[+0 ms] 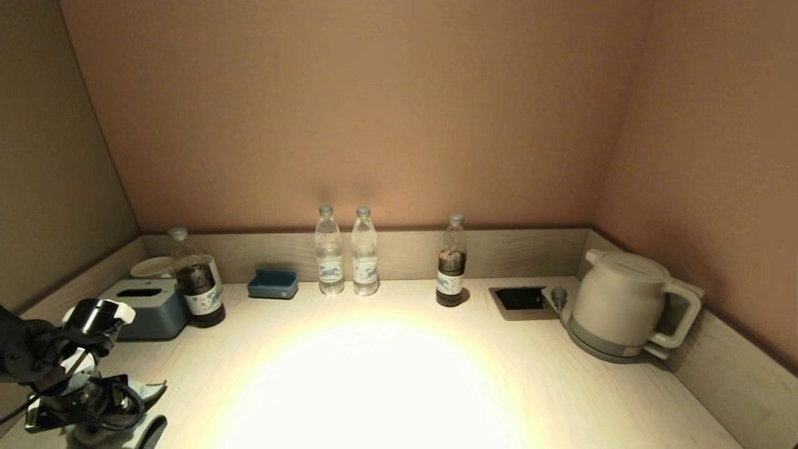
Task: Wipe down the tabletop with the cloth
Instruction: Sweep the stains on the table
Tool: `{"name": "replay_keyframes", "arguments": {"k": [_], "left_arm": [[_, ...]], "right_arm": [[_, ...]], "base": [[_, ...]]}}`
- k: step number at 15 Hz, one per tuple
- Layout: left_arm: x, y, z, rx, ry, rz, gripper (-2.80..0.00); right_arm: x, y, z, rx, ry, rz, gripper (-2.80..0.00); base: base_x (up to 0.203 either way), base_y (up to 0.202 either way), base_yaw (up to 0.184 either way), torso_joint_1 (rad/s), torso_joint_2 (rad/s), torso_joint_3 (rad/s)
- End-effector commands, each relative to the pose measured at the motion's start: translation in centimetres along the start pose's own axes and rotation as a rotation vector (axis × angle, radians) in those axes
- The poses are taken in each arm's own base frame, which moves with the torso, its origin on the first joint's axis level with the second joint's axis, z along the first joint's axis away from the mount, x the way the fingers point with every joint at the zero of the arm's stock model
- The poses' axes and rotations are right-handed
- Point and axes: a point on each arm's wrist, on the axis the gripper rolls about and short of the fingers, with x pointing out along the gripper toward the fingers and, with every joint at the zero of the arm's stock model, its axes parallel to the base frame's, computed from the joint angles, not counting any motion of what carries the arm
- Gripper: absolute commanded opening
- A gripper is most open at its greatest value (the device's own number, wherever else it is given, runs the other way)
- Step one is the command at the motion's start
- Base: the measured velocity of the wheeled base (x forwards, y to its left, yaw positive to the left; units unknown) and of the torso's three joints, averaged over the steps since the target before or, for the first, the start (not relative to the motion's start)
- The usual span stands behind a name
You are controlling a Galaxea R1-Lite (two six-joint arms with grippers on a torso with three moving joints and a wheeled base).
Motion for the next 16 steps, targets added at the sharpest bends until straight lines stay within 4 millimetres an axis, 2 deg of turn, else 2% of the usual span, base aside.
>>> {"name": "replay_keyframes", "arguments": {"k": [1, 7, 12, 16], "left_arm": [[-0.1, -0.8, -0.2, 0.019, -0.006, -0.023, -2.80], [-2.9, -3.7, -1.3, 0.093, -0.077, -0.173, -2.80], [-6.6, -7.9, -4.3, 0.202, -0.133, -0.303, -2.80], [-9.4, -11.2, -8.1, 0.344, -0.153, -0.402, -2.80]], "right_arm": [[0.0, 0.0, 0.0, 0.000, 0.001, -0.001, -2.80], [0.0, 0.0, 0.0, 0.000, 0.001, 0.001, -2.80], [0.0, 0.0, 0.0, 0.000, 0.001, 0.001, -2.80], [0.0, 0.0, 0.0, 0.000, 0.001, -0.001, -2.80]], "base": [[0.000, 0.000, 0.000, 0.000, 0.00, 0.000], [0.000, 0.000, 0.000, 0.000, 0.00, 0.000], [0.000, 0.000, 0.000, 0.000, 0.00, 0.000], [0.000, 0.000, 0.000, 0.000, 0.00, 0.000]]}}
